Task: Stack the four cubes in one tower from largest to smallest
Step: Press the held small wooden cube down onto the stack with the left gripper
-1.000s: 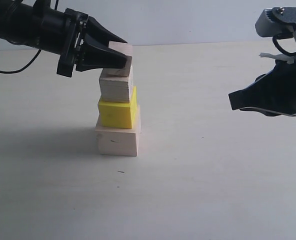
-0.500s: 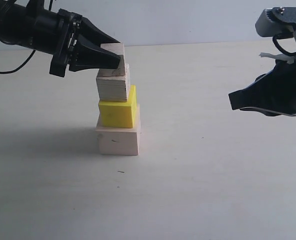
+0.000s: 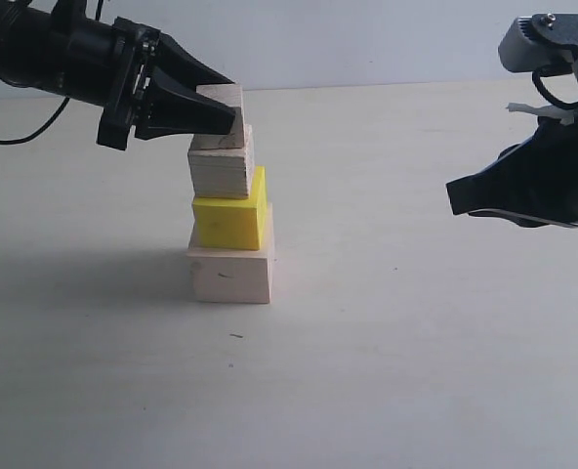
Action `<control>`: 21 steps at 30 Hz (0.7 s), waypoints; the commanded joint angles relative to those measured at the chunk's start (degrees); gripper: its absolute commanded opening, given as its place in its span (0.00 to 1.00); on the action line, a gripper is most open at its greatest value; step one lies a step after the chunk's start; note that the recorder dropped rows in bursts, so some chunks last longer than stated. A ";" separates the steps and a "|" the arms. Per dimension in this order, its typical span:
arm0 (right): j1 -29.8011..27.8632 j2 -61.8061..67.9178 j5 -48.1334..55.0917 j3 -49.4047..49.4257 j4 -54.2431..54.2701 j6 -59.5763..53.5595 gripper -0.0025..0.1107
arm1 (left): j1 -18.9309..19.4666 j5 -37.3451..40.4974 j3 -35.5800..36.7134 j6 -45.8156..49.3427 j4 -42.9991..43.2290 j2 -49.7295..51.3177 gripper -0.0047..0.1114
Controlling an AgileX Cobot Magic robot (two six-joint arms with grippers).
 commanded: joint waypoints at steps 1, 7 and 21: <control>-0.02 -0.20 -0.43 0.18 0.13 -0.67 0.02 | 0.29 -1.25 0.48 -0.44 1.97 0.22 0.04; -0.02 -0.20 -0.43 0.18 0.13 -0.67 0.02 | 0.29 -1.25 0.48 -0.67 2.23 0.22 0.14; -0.02 -0.20 -0.53 0.18 0.13 -1.31 0.02 | 0.29 -1.25 0.48 -4.68 2.06 -2.94 0.44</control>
